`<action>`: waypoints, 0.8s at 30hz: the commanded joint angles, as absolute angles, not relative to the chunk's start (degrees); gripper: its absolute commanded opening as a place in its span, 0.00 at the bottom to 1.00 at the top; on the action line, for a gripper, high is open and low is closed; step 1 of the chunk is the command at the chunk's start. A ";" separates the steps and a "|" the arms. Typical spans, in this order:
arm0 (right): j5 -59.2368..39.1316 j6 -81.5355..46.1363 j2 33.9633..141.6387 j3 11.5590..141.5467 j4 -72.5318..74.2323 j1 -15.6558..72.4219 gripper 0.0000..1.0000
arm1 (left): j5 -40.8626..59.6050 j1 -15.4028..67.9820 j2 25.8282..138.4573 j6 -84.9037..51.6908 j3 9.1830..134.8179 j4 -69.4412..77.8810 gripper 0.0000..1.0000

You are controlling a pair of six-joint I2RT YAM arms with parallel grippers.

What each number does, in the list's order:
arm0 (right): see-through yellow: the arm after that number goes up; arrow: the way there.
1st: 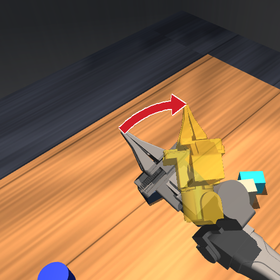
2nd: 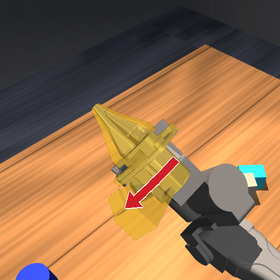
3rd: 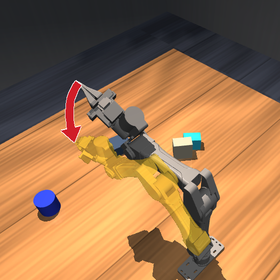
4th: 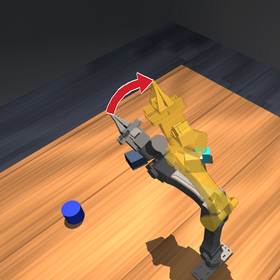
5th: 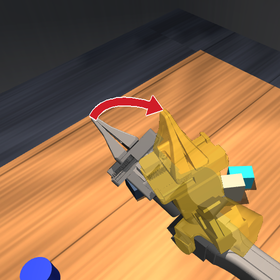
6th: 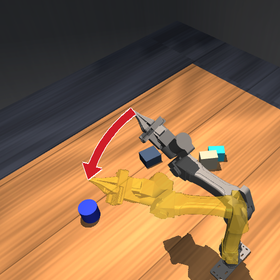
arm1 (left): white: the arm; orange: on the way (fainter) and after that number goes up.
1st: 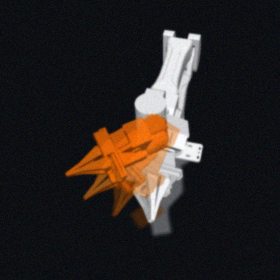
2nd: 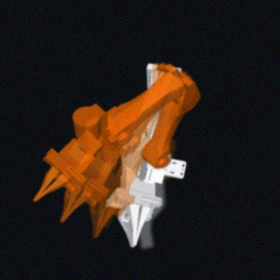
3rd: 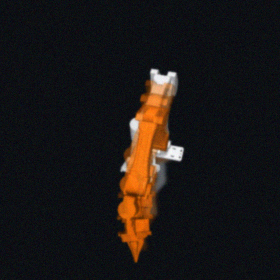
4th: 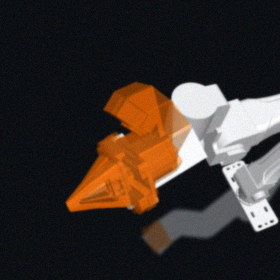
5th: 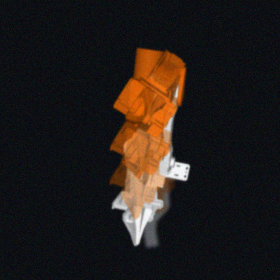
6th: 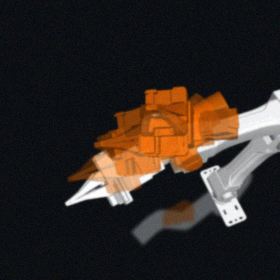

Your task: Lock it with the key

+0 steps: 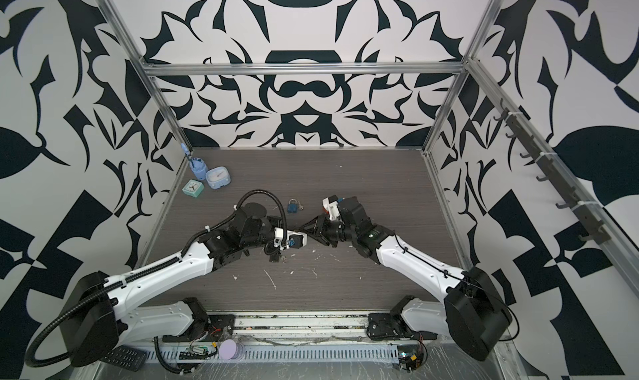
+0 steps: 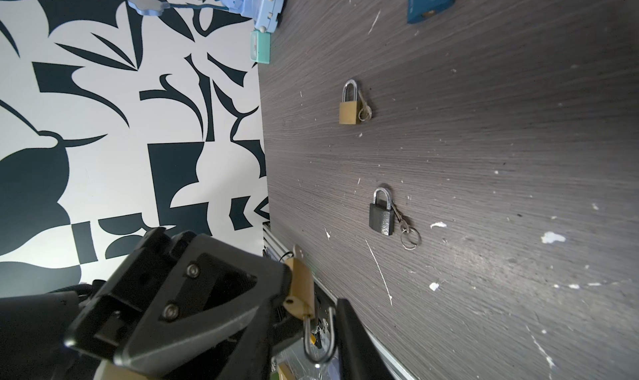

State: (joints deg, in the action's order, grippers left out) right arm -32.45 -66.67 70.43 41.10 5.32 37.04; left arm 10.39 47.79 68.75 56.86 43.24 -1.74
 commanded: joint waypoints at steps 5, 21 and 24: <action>-32.60 -67.16 69.52 43.26 9.75 36.83 0.33 | 12.12 48.78 69.66 56.51 44.04 -1.26 0.00; -30.24 -59.33 65.81 43.41 -0.71 36.67 0.27 | 10.99 48.78 70.88 53.12 44.30 0.97 0.00; -30.23 -58.05 65.74 43.33 -1.47 36.65 0.26 | 10.85 48.78 70.93 52.93 44.45 0.97 0.00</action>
